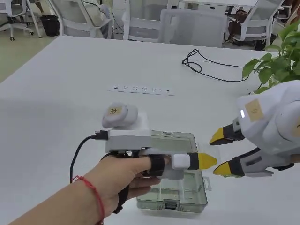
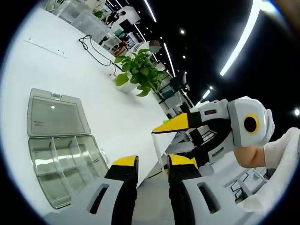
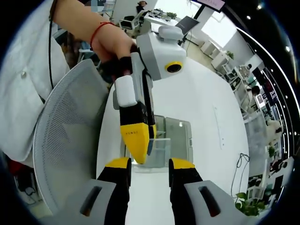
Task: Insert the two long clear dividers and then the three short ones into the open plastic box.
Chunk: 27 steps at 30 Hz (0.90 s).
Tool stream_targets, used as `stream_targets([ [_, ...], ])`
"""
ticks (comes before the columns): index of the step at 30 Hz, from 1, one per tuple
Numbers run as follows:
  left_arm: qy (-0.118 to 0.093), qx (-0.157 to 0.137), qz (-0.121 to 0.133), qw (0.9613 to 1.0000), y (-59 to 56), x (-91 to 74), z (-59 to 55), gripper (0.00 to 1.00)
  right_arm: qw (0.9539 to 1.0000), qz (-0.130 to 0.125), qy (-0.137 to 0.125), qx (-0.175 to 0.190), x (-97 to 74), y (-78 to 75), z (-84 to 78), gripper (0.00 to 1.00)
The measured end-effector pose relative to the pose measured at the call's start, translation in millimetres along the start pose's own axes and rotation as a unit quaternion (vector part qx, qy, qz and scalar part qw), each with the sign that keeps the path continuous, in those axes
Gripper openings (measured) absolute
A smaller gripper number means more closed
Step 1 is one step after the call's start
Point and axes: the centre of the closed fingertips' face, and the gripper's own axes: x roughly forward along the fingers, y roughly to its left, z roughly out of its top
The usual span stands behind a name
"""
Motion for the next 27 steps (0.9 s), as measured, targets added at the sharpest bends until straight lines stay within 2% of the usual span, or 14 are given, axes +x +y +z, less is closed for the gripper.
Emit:
stream_targets([
  [5,0.000,-0.005,-0.003,1.0000,-2.8,-0.9,-3.3,0.13,1.0000,0.003,0.004,-0.004,-0.1,5.4,2.7,0.33],
  [12,0.003,0.007,-0.010,0.9999,-8.7,-1.4,-7.0,0.00,1.0000,0.003,0.008,-0.005,0.2,8.4,4.2,0.33],
  [24,-0.008,-0.007,-0.007,0.9999,-9.0,-4.8,-5.2,0.00,0.9999,0.000,0.005,-0.015,0.3,8.6,7.8,0.33],
  [25,-0.009,-0.003,0.000,1.0000,-6.1,-5.1,-4.7,0.00,0.9999,-0.001,0.003,-0.015,0.1,8.1,8.7,0.34],
  [26,-0.009,0.016,-0.002,0.9998,-6.1,-6.4,-5.0,0.00,0.9999,-0.001,0.001,-0.012,-0.9,7.0,9.7,0.33],
  [27,-0.008,0.006,-0.003,0.9999,-6.6,-7.4,-5.7,0.00,0.9999,0.000,-0.004,-0.010,-2.0,6.6,11.4,0.33],
])
